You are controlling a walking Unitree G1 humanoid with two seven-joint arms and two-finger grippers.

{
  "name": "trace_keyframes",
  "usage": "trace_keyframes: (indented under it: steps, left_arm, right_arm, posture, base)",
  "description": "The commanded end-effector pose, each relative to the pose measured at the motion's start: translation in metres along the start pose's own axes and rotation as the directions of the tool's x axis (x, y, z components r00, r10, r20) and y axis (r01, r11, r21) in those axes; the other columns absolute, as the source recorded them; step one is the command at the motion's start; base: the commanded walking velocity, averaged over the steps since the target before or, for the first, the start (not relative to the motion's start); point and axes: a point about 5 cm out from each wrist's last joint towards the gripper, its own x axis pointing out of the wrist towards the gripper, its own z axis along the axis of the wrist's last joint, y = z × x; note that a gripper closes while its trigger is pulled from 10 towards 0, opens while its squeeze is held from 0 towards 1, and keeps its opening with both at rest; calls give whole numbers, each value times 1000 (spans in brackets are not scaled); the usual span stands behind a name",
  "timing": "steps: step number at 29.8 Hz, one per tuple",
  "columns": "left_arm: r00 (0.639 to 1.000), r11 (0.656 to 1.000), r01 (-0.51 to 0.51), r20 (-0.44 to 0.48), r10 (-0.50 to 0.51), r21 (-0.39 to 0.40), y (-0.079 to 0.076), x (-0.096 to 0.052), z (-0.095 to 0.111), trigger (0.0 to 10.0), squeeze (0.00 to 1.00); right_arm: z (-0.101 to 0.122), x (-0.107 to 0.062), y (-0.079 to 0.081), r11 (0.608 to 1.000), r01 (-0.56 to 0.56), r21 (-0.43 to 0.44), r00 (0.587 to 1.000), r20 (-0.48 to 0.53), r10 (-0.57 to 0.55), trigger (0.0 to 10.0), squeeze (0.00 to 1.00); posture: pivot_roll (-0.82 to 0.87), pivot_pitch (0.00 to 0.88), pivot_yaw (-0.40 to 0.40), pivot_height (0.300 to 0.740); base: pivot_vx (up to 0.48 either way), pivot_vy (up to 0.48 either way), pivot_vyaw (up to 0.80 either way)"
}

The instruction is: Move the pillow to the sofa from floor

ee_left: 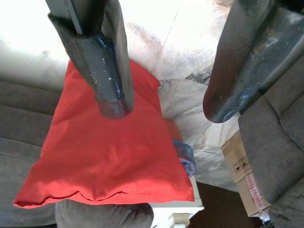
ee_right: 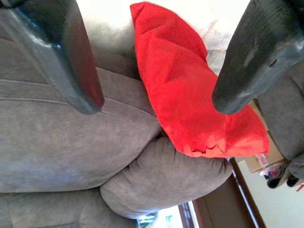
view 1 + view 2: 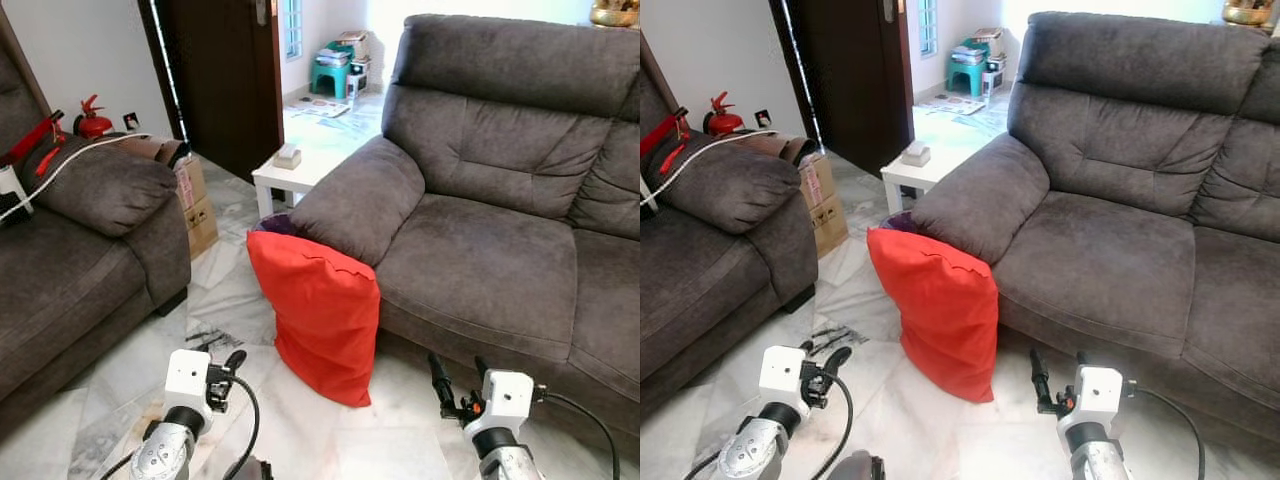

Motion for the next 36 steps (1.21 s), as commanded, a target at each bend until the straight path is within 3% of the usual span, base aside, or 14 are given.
trace_keyframes:
  steps: [1,10,32,36]
  left_arm:
    - [1000,1000,1,-4,-1,-31,0,0,0,10000,0]
    - [1000,1000,16,4,-16,-17,-2,1,2,10000,0]
    - [1000,1000,16,-4,-16,-16,-3,0,1,10000,0]
    - [1000,1000,16,-2,-16,-18,-3,0,1,10000,0]
  right_arm:
    - [0,2,-1,999,-10,-44,1000,-12,9,10000,0]
    - [-1,3,2,999,-18,-40,1000,-24,17,10000,0]
    - [2,6,0,998,-7,-66,1000,-17,6,10000,0]
    - [3,7,-1,996,-15,-93,1000,-14,14,10000,0]
  posture:
    - [-8,32,43,616]
    - [-5,29,44,616]
    - [-2,35,45,616]
    - [-1,35,44,616]
  base:
    - [0,0,0]
    - [147,0,633]
    - [270,0,0]
    - [262,0,800]
